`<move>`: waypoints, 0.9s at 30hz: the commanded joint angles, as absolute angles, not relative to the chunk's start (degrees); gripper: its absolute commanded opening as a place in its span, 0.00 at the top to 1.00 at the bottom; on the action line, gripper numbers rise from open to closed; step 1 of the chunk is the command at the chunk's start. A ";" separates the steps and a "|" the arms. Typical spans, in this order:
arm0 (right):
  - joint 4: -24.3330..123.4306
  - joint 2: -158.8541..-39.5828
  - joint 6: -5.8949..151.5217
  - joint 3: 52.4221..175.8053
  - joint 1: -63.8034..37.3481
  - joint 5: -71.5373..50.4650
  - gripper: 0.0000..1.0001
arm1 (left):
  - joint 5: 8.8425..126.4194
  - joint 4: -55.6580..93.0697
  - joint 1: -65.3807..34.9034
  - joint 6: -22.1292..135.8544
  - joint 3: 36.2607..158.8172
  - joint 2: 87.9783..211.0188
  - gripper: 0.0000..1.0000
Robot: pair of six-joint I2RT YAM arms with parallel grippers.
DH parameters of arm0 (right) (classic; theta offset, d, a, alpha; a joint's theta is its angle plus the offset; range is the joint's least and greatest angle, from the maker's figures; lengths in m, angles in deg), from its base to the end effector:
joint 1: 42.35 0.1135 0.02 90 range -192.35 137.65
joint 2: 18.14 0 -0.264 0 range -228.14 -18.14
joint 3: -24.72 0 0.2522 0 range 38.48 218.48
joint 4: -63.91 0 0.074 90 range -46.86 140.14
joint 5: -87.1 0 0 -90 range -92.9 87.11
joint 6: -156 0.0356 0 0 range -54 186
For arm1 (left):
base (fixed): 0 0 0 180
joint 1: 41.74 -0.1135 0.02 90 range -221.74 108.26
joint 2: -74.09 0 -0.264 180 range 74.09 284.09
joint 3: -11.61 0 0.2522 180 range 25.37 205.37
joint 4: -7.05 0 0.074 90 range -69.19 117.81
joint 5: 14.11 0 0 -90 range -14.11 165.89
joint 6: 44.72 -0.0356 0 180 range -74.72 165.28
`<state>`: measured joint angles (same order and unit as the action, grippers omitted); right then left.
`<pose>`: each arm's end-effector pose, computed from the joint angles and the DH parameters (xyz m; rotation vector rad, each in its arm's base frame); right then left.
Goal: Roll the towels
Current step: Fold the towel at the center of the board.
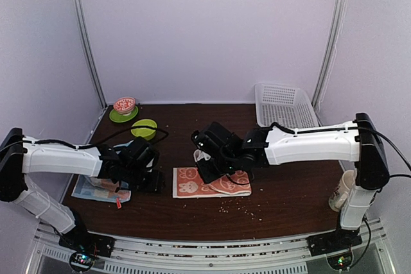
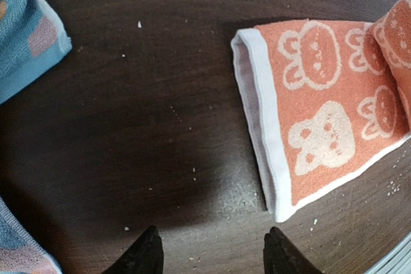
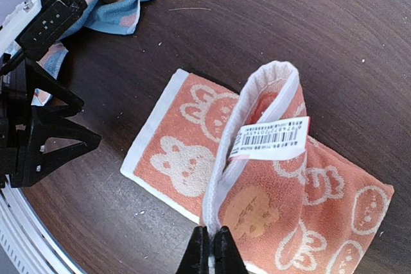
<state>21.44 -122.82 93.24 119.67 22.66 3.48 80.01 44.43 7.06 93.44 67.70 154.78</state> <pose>0.1736 0.3632 0.2398 -0.7811 2.4341 0.5321 0.1719 -0.1925 0.1724 -0.0093 2.7304 -0.4450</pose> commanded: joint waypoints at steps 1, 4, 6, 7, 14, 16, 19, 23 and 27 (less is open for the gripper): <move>21.73 -124.46 93.33 122.25 23.47 3.28 1.00 | 80.11 42.53 6.62 94.23 66.70 154.08 0.45; 21.93 -125.69 93.59 123.05 23.83 3.17 1.00 | 80.26 42.45 6.62 94.40 66.13 153.69 0.45; 22.12 -126.49 93.84 123.57 24.01 3.04 1.00 | 80.29 42.50 6.60 94.43 65.70 153.34 0.45; 22.37 -126.91 93.98 123.76 24.19 2.87 1.00 | 80.33 42.59 6.60 94.52 65.59 153.17 0.45; 23.16 -129.31 94.30 126.04 24.96 2.64 1.00 | 80.38 42.61 6.52 94.97 64.40 152.18 0.45; 23.24 -130.02 94.24 127.01 25.14 2.64 1.00 | 80.38 42.61 6.58 95.02 64.10 152.05 0.45; 23.26 -130.87 94.09 128.23 25.43 2.42 1.00 | 80.37 42.52 6.63 95.09 63.79 151.83 0.45; 22.81 -132.33 93.92 129.60 25.63 2.29 1.00 | 80.37 42.52 6.53 95.25 63.56 151.66 0.45; 22.61 -133.70 93.93 130.19 25.76 1.95 1.00 | 80.39 42.34 6.52 95.26 63.43 151.67 0.45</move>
<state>22.18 -132.09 93.57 128.45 25.22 2.14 80.03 44.34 6.95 94.76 64.05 152.77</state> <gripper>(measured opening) 0.038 0.547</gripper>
